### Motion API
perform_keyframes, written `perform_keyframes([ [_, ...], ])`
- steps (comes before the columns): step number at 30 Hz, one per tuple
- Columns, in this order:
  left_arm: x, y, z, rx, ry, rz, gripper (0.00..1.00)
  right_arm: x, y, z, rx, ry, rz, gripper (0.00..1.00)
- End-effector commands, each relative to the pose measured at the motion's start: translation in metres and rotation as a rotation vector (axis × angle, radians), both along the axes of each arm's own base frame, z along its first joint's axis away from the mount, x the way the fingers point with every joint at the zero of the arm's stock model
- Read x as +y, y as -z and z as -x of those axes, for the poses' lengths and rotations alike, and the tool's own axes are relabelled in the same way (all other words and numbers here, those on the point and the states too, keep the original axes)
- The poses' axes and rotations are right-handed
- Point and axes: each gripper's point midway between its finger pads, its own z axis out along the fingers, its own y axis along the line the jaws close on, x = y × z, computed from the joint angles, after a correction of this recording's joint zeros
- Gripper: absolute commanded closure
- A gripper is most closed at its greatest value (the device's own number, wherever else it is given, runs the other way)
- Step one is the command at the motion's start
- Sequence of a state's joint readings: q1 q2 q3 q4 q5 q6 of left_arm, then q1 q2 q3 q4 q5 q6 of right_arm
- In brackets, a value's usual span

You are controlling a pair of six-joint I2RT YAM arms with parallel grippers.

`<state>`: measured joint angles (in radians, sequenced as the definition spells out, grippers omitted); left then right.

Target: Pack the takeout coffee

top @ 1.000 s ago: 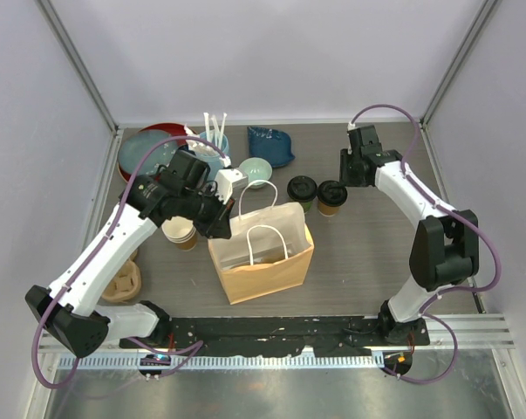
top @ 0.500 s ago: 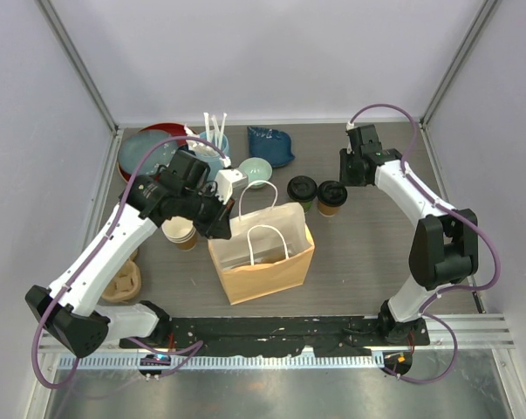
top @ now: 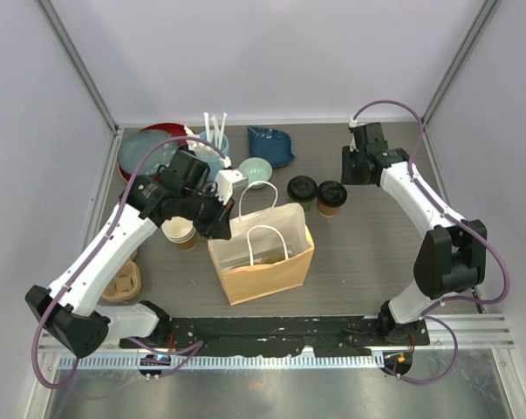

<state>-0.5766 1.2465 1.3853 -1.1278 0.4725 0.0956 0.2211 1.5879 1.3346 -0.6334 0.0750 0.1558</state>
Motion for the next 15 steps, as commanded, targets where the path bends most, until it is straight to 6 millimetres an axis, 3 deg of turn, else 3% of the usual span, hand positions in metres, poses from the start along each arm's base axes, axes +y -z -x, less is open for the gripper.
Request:
perform_keyframes([
  [1, -0.004, -0.017, 0.004, -0.037, 0.034, 0.046, 1.00, 0.006, -0.003, 0.003, -0.001, -0.034, -0.019, 0.64],
  [5, -0.004, -0.017, 0.004, -0.035, 0.033, 0.044, 1.00, 0.009, 0.014, 0.003, 0.051, -0.049, -0.022, 0.64],
  [15, -0.002, -0.018, 0.006, -0.037, 0.036, 0.044, 1.00, 0.007, 0.027, 0.002, 0.096, -0.052, 0.001, 0.73],
])
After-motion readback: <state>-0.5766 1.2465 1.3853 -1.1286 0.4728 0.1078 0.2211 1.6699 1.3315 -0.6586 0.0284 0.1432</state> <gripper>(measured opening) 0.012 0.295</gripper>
